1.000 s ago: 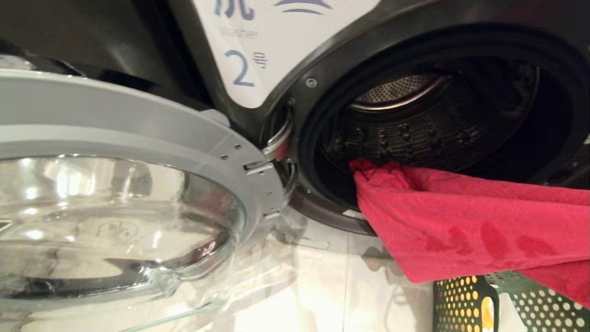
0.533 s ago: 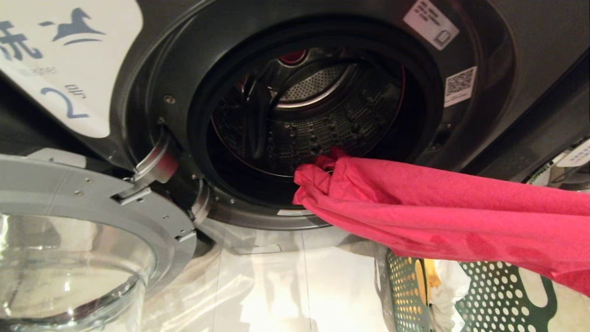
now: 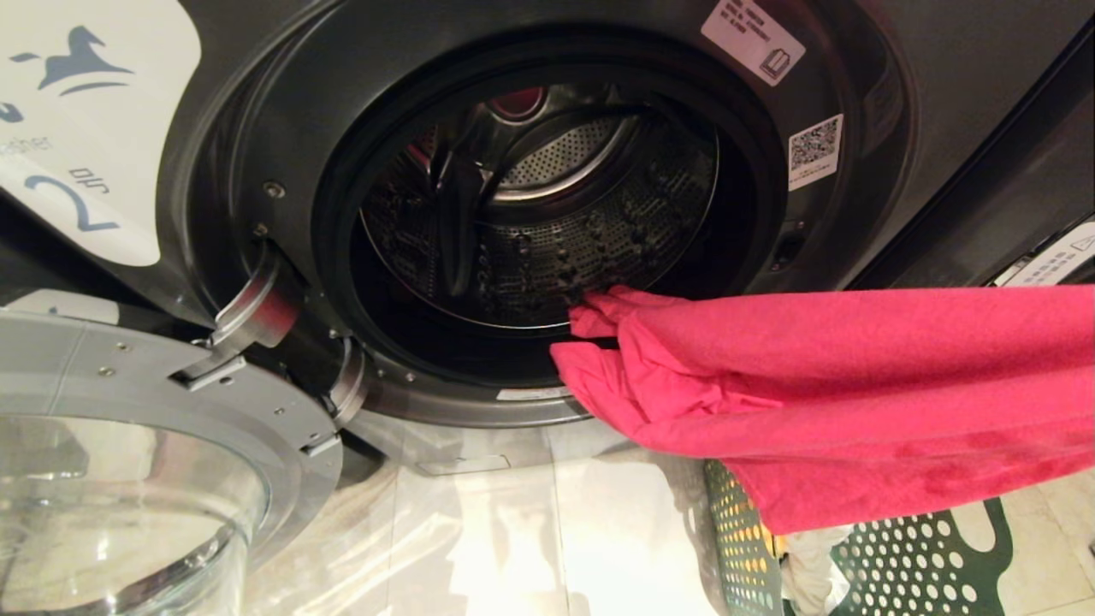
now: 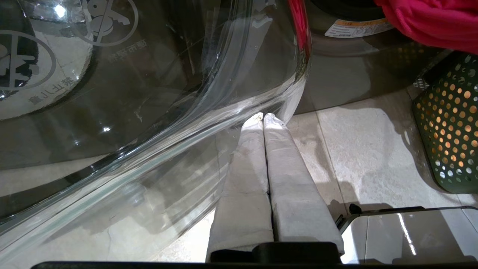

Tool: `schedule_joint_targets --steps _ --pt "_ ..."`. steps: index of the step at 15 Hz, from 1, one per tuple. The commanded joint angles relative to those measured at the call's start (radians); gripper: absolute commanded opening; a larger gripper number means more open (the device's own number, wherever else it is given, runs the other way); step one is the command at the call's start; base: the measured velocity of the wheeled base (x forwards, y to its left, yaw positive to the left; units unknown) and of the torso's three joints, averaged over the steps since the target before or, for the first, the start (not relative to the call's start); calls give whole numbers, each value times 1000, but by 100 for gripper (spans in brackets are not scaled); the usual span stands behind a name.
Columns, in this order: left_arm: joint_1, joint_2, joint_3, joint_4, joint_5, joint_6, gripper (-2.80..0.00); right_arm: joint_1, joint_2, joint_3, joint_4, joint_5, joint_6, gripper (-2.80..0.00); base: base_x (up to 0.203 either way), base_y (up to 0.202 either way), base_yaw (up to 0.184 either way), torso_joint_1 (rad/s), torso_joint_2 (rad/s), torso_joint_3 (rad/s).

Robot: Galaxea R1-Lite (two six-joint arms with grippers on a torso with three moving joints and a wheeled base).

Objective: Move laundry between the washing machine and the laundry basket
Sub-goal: Pick a cloth and place it into the basket

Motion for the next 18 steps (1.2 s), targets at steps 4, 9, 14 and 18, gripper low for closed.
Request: schedule_joint_targets --steps 4,9,14,18 --pt "-1 0 2 1 3 0 -280 0 178 -263 3 0 -4 -280 0 0 0 0 0 0" --pt "1 0 2 1 3 0 -280 -27 276 -443 2 -1 -9 -280 0 0 0 0 0 0" --pt "-1 0 2 1 3 0 -280 -58 380 -650 2 -1 -9 -280 0 0 0 0 0 0" --pt "-1 0 2 1 3 0 -280 -61 418 -698 -79 -61 -14 -280 0 0 0 0 0 0"
